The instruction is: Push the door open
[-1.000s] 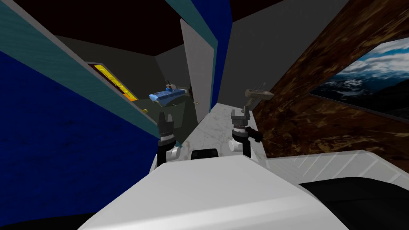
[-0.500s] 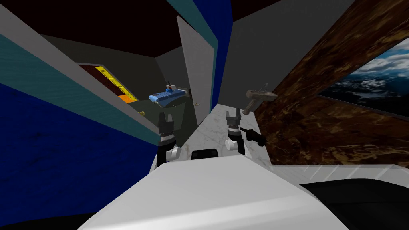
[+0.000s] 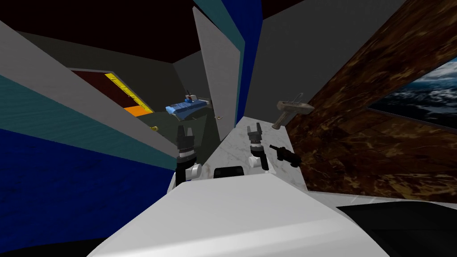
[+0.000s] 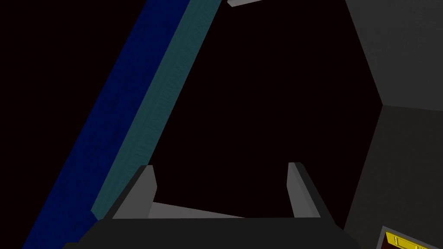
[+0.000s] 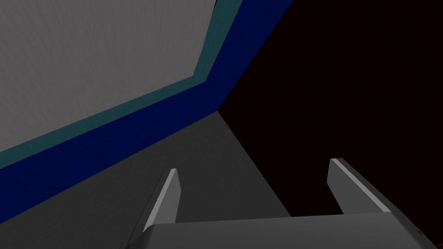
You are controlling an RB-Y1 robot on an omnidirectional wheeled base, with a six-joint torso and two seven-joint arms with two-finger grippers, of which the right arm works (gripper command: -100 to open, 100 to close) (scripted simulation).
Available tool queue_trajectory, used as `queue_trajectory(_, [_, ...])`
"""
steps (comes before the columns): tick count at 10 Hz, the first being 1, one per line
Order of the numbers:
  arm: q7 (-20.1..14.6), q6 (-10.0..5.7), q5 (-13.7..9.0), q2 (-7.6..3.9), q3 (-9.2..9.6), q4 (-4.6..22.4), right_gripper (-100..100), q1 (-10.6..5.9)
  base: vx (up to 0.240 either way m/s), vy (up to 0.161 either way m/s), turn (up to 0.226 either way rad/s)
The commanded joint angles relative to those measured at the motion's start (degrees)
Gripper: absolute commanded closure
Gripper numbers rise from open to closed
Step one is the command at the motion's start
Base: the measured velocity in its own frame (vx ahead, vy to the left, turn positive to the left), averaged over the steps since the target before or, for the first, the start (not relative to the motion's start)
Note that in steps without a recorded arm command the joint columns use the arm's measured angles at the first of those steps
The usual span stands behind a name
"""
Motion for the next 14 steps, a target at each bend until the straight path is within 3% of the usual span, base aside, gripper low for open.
queue_trajectory(1, [-0.08, -0.37, 0.06, -0.43, 1.54, 2.27, -100, -0.8, 0.158, -0.038, 0.017])
queue_trajectory(11, [-0.26, -1.96, 0.34, -1.72, 8.06, 13.19, -100, -5.29, 0.112, -0.028, 0.012])
queue_trajectory(14, [-0.34, -2.73, 0.48, -2.19, 11.25, 18.55, -100, -7.49, 0.135, -0.024, 0.018])
